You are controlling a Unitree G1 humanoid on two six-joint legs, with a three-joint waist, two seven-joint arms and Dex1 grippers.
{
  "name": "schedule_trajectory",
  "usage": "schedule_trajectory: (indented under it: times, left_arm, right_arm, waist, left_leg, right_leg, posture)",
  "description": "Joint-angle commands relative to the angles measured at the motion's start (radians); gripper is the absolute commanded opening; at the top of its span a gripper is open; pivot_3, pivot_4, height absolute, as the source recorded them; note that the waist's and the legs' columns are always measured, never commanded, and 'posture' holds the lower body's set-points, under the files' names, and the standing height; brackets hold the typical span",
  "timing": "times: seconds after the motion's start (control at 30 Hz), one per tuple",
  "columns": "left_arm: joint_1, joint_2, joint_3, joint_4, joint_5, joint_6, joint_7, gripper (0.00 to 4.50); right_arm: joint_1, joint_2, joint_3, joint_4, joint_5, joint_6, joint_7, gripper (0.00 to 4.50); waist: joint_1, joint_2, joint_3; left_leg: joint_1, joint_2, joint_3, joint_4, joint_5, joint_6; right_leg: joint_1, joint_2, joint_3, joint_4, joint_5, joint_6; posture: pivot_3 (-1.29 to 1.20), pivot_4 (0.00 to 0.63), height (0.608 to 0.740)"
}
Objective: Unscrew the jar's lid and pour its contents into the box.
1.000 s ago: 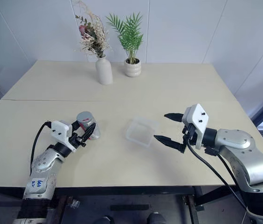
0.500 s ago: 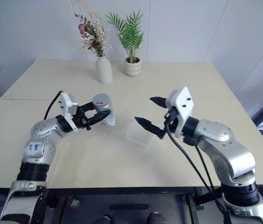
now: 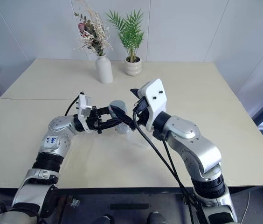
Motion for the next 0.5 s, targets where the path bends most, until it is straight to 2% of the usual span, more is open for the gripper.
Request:
schedule_trajectory:
  times: [0.03,0.5]
  left_arm:
    - [-0.044,-0.013,-0.005,-0.004,0.009,-0.051,-0.02,2.28]
    - [-0.064,-0.03,-0.019,0.003,0.022,-0.07,-0.056,2.28]
  right_arm:
    - [-0.025,0.006,0.01,-0.01,-0.023,0.008,-0.014,4.5]
    - [-0.065,0.004,0.071,0.049,-0.091,0.025,0.016,4.5]
  waist:
    - [-0.001,0.0,0.0]
    - [-0.004,0.0,0.0]
  left_leg:
    - [0.0,0.0,0.0,0.0,0.0,0.0]
    - [0.0,0.0,0.0,0.0,0.0,0.0]
  right_leg:
    - [0.0,0.0,0.0,0.0,0.0,0.0]
    - [0.0,0.0,0.0,0.0,0.0,0.0]
  posture:
    - [0.0,0.15,0.74]
    - [0.0,0.15,0.74]
